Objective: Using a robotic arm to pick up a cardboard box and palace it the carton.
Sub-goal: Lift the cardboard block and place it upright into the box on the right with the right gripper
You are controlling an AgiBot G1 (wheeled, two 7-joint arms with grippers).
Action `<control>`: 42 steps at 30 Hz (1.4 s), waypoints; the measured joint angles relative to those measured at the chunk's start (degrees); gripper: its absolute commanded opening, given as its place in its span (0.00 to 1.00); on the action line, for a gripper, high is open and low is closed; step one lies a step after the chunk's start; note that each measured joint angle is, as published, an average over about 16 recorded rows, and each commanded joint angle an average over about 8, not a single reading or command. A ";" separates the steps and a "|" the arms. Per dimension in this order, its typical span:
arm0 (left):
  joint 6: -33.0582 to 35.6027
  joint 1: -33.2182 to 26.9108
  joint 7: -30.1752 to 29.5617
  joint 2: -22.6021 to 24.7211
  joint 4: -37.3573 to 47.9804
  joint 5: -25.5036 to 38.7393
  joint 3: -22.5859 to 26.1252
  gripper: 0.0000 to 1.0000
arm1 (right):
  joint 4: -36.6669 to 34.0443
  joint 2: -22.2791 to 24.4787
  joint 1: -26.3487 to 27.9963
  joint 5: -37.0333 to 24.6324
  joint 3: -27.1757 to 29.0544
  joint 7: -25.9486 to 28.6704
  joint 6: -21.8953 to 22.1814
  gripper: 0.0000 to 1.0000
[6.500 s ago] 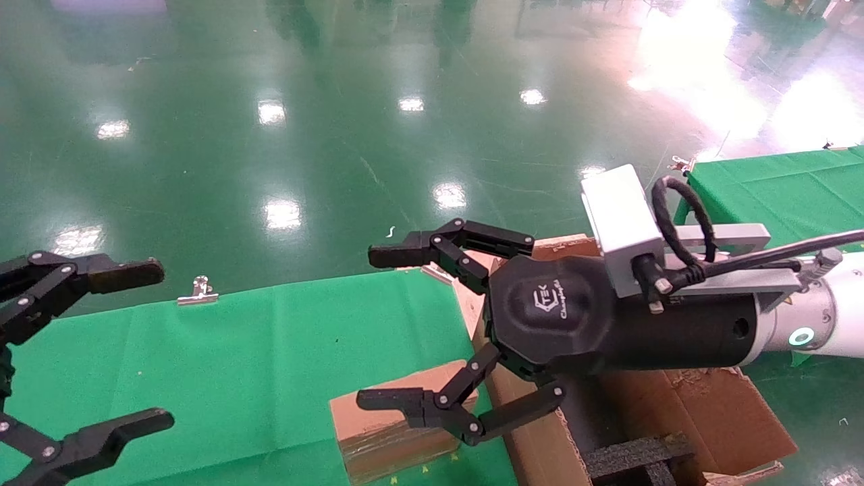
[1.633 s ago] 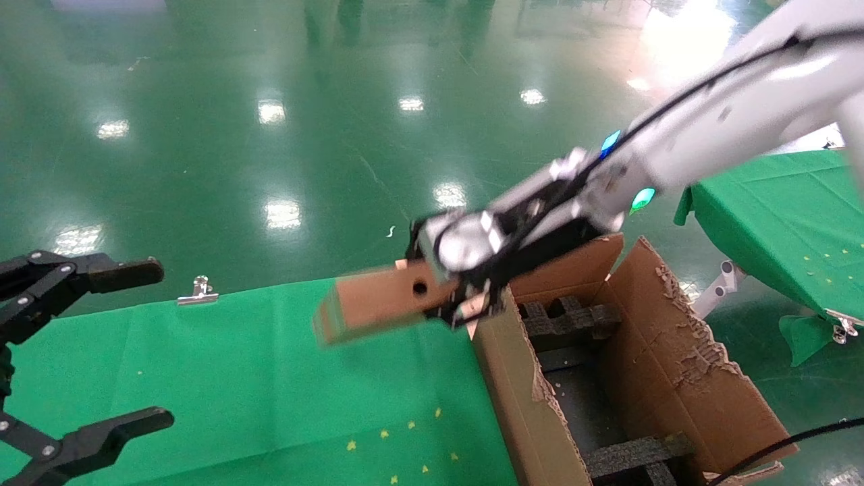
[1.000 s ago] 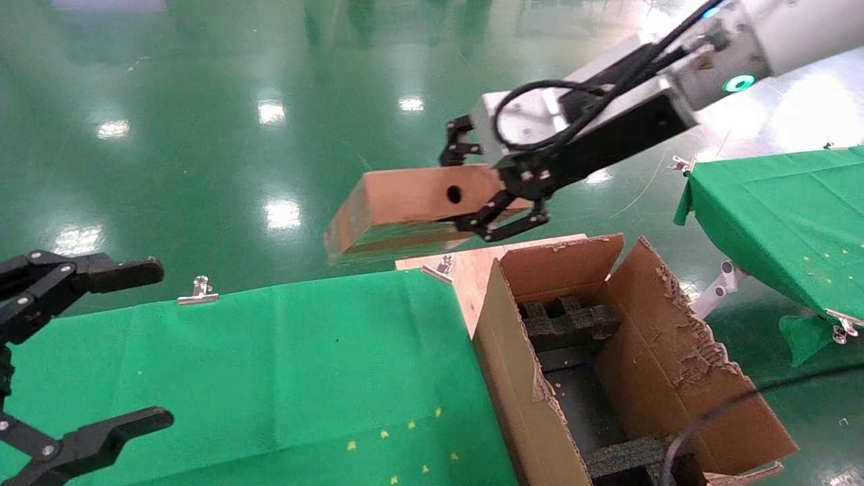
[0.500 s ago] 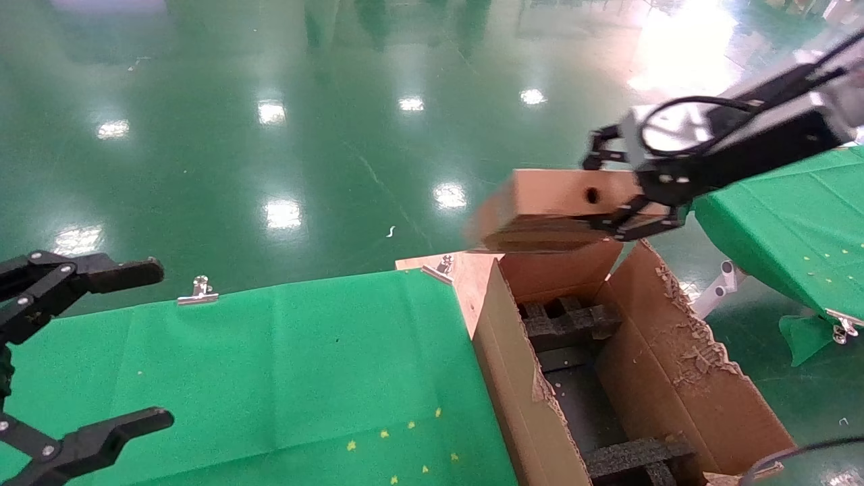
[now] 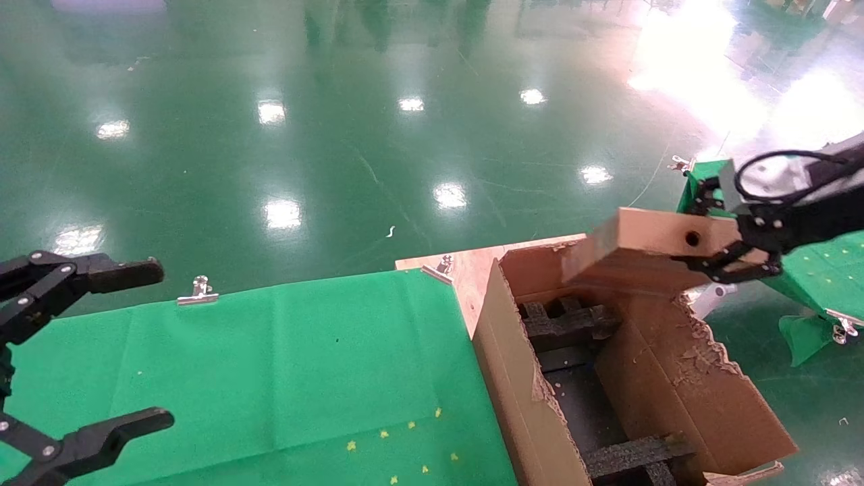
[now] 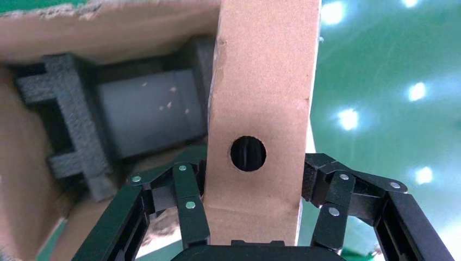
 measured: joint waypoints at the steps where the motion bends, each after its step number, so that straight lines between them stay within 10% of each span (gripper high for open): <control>1: 0.00 0.00 0.00 0.00 0.00 0.00 0.00 1.00 | -0.23 0.28 0.06 0.13 -0.39 0.02 -0.02 0.00; 15: -0.01 0.01 0.01 -0.01 0.02 -0.01 0.01 1.00 | -1.91 2.46 -1.13 3.11 -2.14 5.17 1.11 0.00; 42: -0.02 0.00 0.02 -0.02 0.04 -0.03 0.02 1.00 | -2.90 10.92 -10.99 10.53 -1.33 44.16 8.97 0.00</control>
